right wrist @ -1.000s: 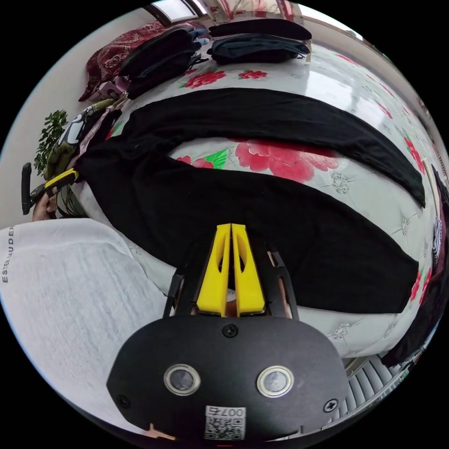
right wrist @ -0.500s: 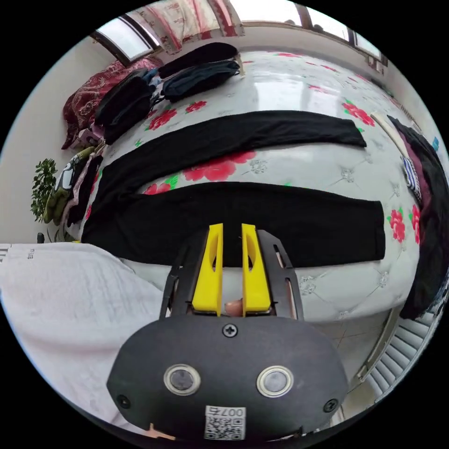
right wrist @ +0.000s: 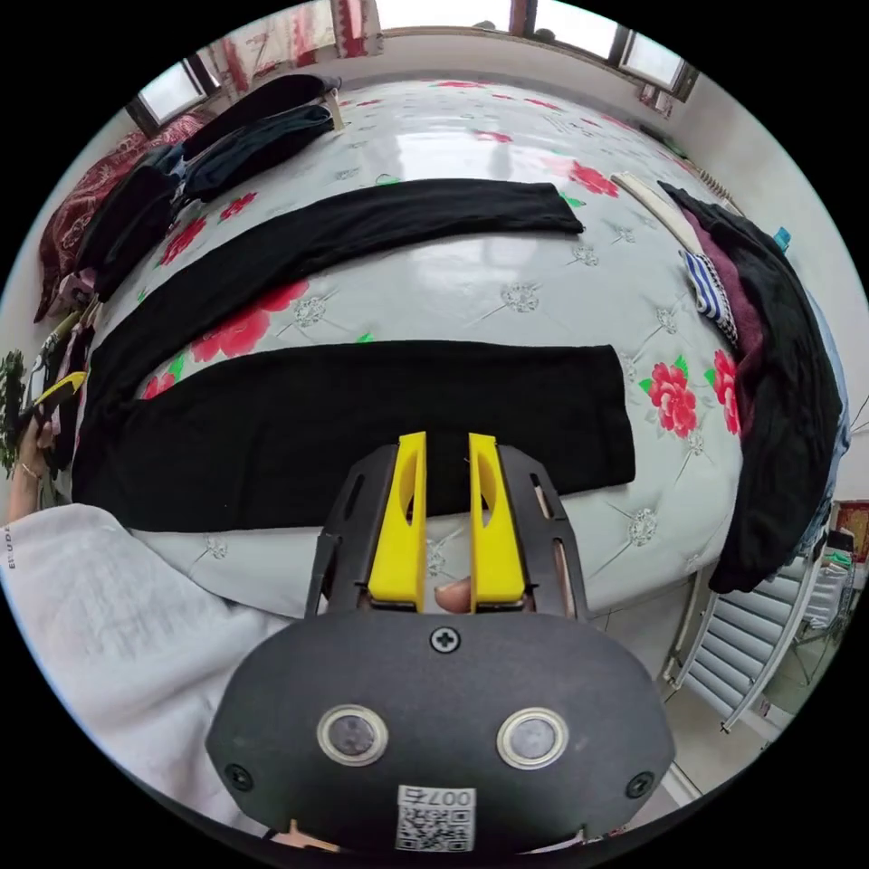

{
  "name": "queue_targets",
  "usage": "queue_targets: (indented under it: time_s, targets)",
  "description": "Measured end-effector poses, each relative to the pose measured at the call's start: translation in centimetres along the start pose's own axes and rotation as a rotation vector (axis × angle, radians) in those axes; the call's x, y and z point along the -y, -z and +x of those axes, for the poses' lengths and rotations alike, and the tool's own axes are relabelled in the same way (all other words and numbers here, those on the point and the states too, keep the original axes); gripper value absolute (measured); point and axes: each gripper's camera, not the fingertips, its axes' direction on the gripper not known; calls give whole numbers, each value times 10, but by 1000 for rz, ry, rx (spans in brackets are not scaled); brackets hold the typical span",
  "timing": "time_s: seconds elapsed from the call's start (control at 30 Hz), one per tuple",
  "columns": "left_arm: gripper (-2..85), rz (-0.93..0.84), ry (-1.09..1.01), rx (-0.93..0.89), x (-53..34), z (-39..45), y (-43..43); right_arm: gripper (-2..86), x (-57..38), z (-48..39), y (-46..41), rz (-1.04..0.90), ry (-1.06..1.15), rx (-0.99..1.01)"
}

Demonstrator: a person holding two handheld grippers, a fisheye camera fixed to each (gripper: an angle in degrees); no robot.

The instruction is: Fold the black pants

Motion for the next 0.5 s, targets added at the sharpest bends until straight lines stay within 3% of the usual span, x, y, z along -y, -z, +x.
queue_targets:
  time_s: [0.17,0.27,0.37,0.5]
  targets:
    - [73,-163,-116,99,62,18,-76,93,-7,12,15,-40,12,-26]
    - [35,-81,-193,283,79,24,-85,100,-7,28,24,-76,-49,-7]
    - [5,-19,-114,342,97,4,-90,101,-12,31,33,-94,-78,-41]
    - [22,-36,18,271,117,-26,-87,97,-13,27,51,-107,-151,-13]
